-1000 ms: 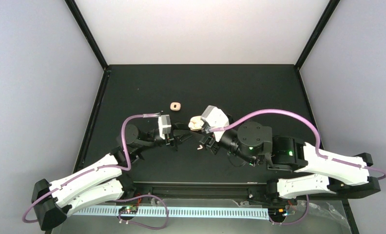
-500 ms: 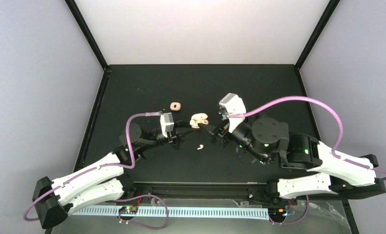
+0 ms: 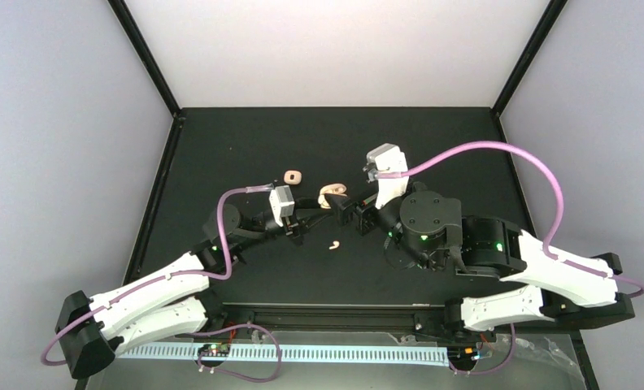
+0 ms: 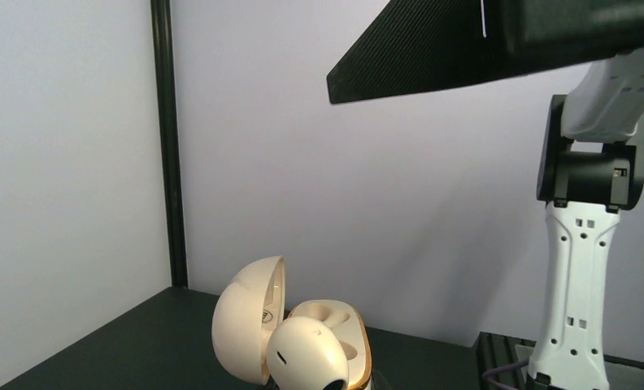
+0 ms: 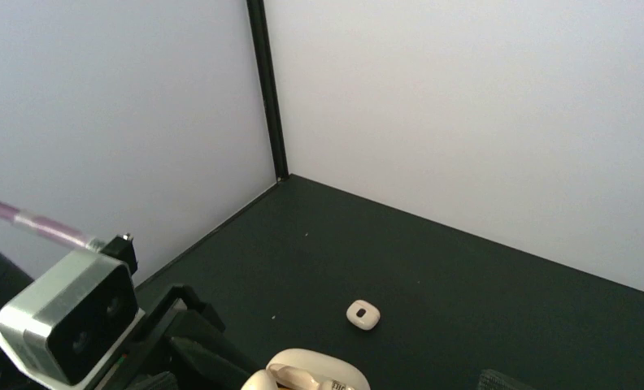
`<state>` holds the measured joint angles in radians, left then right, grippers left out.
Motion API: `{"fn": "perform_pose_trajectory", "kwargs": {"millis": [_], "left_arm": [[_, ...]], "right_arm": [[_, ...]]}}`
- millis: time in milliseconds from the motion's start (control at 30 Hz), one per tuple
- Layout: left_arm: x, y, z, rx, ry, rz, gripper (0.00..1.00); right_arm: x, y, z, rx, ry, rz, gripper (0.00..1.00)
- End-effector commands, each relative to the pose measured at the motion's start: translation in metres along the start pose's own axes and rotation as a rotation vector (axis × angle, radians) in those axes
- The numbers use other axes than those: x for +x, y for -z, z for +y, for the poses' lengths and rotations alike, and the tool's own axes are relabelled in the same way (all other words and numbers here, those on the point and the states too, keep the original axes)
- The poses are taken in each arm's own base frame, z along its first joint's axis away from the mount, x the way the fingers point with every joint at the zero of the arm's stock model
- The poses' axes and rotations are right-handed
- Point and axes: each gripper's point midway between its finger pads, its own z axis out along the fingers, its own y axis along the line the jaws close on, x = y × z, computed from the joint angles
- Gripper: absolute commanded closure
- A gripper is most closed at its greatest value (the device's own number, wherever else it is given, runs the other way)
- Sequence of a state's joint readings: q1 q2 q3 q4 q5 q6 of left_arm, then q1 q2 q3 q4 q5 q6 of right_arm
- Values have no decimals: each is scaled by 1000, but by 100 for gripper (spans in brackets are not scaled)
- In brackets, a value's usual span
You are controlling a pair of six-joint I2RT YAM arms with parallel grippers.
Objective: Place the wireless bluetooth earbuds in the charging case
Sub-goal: Place the earbud in the charging case.
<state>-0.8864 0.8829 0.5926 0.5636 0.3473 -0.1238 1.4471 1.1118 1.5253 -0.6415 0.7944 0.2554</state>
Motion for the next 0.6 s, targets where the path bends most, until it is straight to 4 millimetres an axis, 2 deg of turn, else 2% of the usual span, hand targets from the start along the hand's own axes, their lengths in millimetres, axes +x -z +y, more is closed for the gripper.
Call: {"fn": "perform_pose_trajectory", "kwargs": {"millis": [0,33,367,567], "left_arm": [[-29,2,3,-40,-48,-71,98],[-29,3,4,-46,-51,-73,98],[-31,5,5,-57,-54,-79,98],[-28,6,5,-60,-51,-66,99]], "right_arm": [[-8,-1,-11,65,-101,5,4],[-6,-3,-13,71,-120,15,4],[10,-19,13,-11,-142,102,4],[13,-26,18,-4,-133,114,3]]}}
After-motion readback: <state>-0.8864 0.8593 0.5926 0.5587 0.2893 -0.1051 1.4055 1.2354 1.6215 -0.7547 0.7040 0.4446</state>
